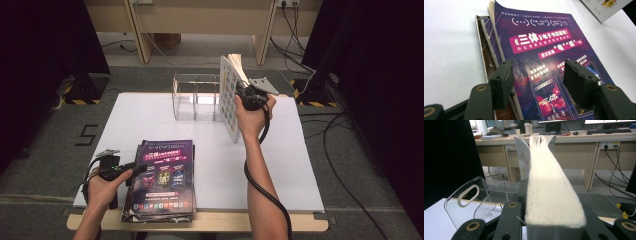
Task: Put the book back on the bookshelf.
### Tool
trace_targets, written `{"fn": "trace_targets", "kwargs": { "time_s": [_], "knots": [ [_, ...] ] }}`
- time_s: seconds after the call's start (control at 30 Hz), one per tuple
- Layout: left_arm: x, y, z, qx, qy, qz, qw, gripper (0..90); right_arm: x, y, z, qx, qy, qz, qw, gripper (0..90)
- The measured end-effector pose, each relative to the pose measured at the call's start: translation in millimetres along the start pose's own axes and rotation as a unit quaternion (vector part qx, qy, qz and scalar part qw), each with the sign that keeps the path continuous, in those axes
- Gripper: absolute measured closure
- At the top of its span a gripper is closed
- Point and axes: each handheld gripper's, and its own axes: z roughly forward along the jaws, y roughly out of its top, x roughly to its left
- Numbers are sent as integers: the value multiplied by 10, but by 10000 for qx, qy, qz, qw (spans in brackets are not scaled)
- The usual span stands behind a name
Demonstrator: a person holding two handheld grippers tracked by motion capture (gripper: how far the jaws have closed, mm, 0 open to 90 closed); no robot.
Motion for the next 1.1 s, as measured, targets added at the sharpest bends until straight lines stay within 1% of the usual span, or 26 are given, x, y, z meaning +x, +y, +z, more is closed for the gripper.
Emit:
{"fn": "trace_targets", "kwargs": {
  "time_s": [0.3,0.57,0.63,0.67,0.8,0.93,1.1],
  "knots": [
    [1,6,-17,-18,-3,8,10000,406,23,-14,-42,21,10,-25,10000,726],
    [-5,1,-3,-26,-30,3,10000,406,14,-3,-123,-49,53,8,10000,709],
    [-7,2,-4,-31,-31,2,10000,406,17,8,-149,-60,65,-19,10000,704],
    [-7,4,-9,-4,-18,7,10000,406,20,9,-158,-63,70,-3,10000,703],
    [-10,4,-9,-8,-16,10,10000,406,12,19,-191,-15,39,-21,10000,696],
    [-11,4,-8,-6,-20,9,10000,406,1,23,-200,41,113,47,9999,674],
    [-4,8,-19,-11,3,8,10000,406,-3,24,-185,117,127,89,9998,629]
  ]
}}
